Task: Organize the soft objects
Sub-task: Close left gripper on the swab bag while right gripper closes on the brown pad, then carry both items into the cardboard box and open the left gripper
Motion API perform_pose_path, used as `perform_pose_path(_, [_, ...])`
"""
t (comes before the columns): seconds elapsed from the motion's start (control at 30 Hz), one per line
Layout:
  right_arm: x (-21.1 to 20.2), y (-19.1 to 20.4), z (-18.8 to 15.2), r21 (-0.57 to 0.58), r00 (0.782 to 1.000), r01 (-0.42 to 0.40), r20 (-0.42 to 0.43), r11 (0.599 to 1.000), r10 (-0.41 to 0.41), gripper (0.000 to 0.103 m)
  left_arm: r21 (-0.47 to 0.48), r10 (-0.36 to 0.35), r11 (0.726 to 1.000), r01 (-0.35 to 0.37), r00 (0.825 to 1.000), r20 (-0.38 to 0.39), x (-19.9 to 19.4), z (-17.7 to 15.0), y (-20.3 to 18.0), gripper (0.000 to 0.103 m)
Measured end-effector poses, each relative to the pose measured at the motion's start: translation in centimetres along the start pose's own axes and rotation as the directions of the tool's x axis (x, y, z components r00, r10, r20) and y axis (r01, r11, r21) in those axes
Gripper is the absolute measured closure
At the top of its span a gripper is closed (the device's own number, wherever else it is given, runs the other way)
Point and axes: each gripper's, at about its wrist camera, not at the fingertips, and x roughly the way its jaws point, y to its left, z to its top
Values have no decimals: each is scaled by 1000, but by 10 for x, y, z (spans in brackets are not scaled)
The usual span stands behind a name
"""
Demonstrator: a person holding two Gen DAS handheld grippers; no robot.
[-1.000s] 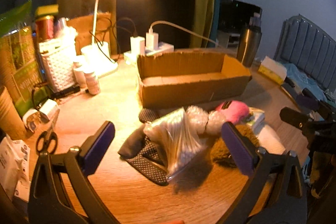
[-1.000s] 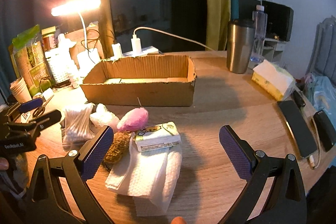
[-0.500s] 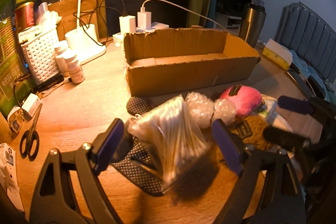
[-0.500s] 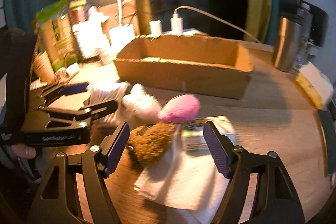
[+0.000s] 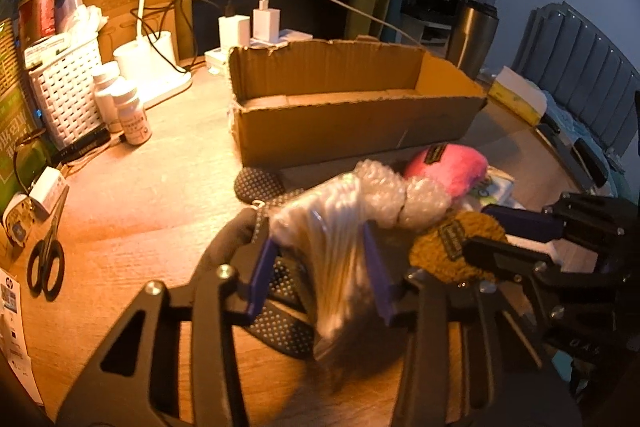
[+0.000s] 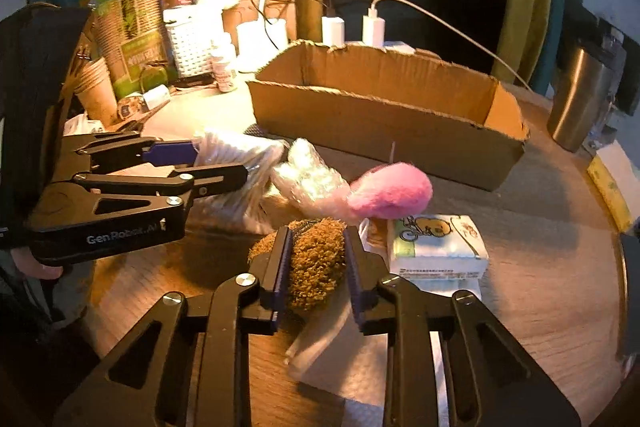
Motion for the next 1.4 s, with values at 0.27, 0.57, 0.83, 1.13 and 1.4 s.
perform_pose_path(0.27, [-28, 6, 12, -32, 998, 17, 56, 999, -15, 77, -4, -14, 1000, 15, 998, 59, -26, 10, 0, 61])
perform_pose_path(0.57, [-57, -12, 35, -13, 990, 38, 136, 999, -36, 77, 5, -19, 1000, 18, 992, 128, -51, 39, -5, 61])
perform_pose_path(0.83, [-70, -44, 55, 12, 979, 68, 194, 998, -69, 77, 27, -19, 1000, 15, 987, 158, -52, 73, -17, 61])
perform_pose_path(1.13, [-71, -82, 78, 25, 964, 92, 248, 995, -95, 77, 63, -23, 998, 12, 984, 179, -40, 107, -35, 61])
perform_pose_path(1.4, [-61, -108, 94, 35, 959, 84, 269, 996, -90, 77, 67, -25, 998, 12, 979, 201, -23, 134, -47, 61])
